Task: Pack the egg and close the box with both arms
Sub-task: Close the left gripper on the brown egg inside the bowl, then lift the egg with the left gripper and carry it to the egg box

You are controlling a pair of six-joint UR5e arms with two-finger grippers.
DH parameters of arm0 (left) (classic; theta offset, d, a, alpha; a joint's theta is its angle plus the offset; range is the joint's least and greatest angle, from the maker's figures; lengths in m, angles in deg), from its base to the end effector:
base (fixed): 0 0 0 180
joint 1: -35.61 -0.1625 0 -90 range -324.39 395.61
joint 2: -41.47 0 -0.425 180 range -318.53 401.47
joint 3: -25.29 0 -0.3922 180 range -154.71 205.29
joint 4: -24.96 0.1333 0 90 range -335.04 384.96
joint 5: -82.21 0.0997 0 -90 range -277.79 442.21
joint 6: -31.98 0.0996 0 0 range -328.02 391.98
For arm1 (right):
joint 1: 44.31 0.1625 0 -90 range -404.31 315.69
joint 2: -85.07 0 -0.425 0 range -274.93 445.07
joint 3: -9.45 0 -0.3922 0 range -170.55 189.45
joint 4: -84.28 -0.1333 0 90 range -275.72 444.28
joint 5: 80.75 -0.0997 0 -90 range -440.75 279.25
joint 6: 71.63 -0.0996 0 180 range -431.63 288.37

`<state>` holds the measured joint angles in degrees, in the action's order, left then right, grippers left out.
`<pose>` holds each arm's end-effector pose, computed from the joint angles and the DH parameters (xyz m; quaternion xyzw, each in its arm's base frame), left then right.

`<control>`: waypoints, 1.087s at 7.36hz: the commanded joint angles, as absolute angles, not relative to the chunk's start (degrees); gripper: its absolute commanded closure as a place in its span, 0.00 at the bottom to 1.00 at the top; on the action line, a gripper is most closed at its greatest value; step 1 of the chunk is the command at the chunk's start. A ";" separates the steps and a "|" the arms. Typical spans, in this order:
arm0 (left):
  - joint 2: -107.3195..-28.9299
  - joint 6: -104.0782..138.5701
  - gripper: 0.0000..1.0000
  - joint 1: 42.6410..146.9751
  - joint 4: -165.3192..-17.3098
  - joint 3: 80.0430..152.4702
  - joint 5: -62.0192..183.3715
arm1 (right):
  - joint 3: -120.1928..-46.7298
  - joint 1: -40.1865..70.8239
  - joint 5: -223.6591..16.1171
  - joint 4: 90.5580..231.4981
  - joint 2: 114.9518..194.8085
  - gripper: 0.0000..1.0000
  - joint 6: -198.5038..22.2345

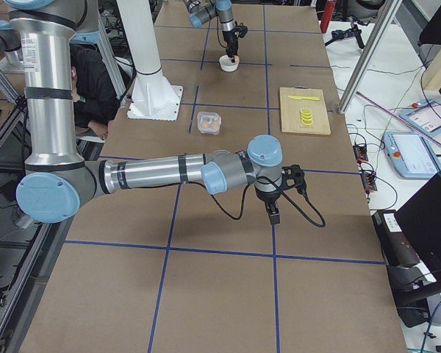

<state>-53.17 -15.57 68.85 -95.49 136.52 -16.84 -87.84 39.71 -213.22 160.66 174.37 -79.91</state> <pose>0.3741 -0.3858 0.3866 0.2337 0.4142 0.1077 0.8731 0.0122 -0.5174 0.5645 0.1292 -0.3747 -0.0495 0.9168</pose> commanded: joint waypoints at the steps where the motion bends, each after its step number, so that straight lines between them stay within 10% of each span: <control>1: -57.73 -4.34 1.00 69.80 -101.38 136.47 -11.93 | -88.02 39.71 -213.29 160.66 174.37 0.00 -79.98; 8: -73.74 6.06 1.00 56.12 -126.77 122.00 -2.46 | -87.59 39.71 -213.29 160.66 174.55 0.00 -79.98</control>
